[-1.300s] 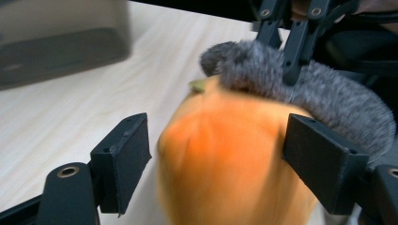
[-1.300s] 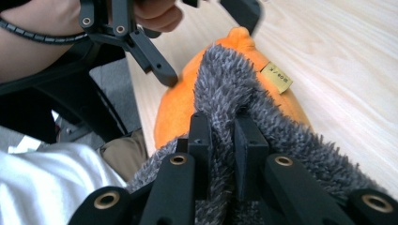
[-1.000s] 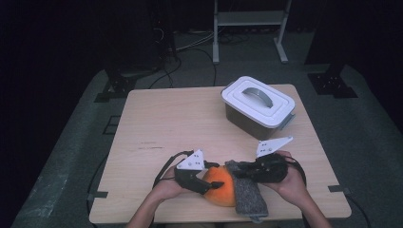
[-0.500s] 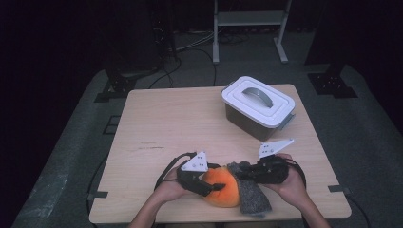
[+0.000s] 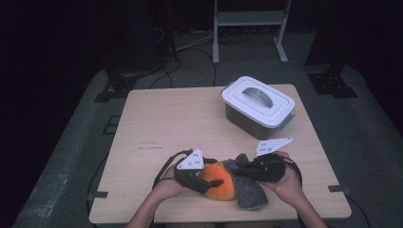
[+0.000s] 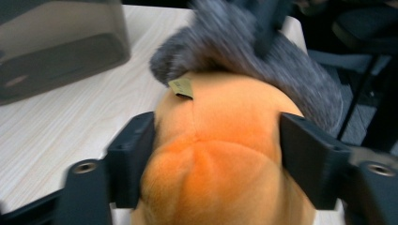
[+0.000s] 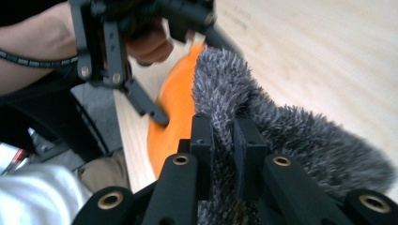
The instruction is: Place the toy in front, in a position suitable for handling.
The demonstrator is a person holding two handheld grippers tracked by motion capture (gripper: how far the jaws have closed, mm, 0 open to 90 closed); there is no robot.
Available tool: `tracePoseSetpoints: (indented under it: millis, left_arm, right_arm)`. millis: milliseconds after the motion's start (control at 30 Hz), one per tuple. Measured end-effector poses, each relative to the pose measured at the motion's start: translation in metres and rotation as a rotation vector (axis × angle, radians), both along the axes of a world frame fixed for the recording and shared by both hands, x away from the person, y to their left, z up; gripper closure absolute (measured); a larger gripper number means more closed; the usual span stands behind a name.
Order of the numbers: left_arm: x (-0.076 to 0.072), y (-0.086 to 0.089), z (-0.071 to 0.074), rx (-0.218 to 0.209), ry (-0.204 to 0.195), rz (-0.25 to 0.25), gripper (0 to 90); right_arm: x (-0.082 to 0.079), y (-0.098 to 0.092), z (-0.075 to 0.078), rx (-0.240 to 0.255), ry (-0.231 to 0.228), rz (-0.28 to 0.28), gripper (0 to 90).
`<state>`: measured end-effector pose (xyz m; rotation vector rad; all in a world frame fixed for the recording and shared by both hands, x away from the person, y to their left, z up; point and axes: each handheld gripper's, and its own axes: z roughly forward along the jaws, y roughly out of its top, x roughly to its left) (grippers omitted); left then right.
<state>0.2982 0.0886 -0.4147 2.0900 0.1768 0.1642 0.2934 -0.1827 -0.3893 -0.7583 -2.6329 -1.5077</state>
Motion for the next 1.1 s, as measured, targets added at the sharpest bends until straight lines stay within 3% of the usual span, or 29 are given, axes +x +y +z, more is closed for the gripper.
tracePoseSetpoints:
  millis: [67,133,267,333,433,533,567,633,700,733,833,967,1100]
  left_arm:
    - [-0.003,0.001,-0.001,0.010,-0.018,-0.042,36.3]
    - [-0.004,0.002,-0.001,0.018,-0.026,-0.065,37.6]
    - [-0.001,0.008,-0.002,0.030,-0.014,-0.082,37.0]
    - [0.001,0.011,-0.001,0.033,0.006,-0.050,32.8]
    - [0.006,0.010,-0.001,0.039,0.097,0.010,14.9]
    - [0.006,0.008,-0.003,0.038,0.131,0.003,11.9]
    - [0.005,0.007,-0.003,0.044,0.120,-0.004,13.2]
    - [0.002,0.007,-0.001,0.052,0.065,-0.015,26.3]
    - [0.001,0.007,0.000,0.059,0.016,-0.002,33.7]
    - [0.001,0.007,0.000,0.059,-0.009,0.011,35.2]
    - [0.004,0.008,-0.001,0.055,-0.032,0.058,35.4]
    - [0.008,0.013,0.002,0.058,-0.009,0.106,25.8]
    - [0.006,0.016,0.002,0.059,-0.019,0.075,34.9]
  right_arm:
    - [0.003,-0.005,0.002,0.035,-0.002,-0.025,79.4]
    - [0.005,-0.007,0.000,0.032,0.003,-0.033,79.4]
    - [0.009,-0.012,-0.015,0.015,0.064,-0.007,79.0]
    - [0.010,-0.015,-0.019,0.010,0.085,-0.004,79.0]
    - [0.010,-0.020,-0.024,-0.010,0.108,-0.009,79.0]
    - [0.008,-0.021,-0.025,-0.013,0.117,-0.005,79.0]
    - [0.008,-0.022,-0.025,-0.016,0.120,0.000,79.0]
    - [0.006,-0.021,-0.026,-0.011,0.137,0.012,79.1]
    - [0.006,-0.021,-0.026,0.027,0.174,0.056,79.1]
    - [0.006,-0.020,-0.026,0.037,0.171,0.066,79.1]
    - [0.006,-0.015,-0.022,0.028,0.149,0.056,79.1]
    - [0.005,-0.011,-0.021,0.022,0.145,0.067,79.2]
    - [0.001,-0.006,-0.020,0.020,0.147,0.097,79.2]
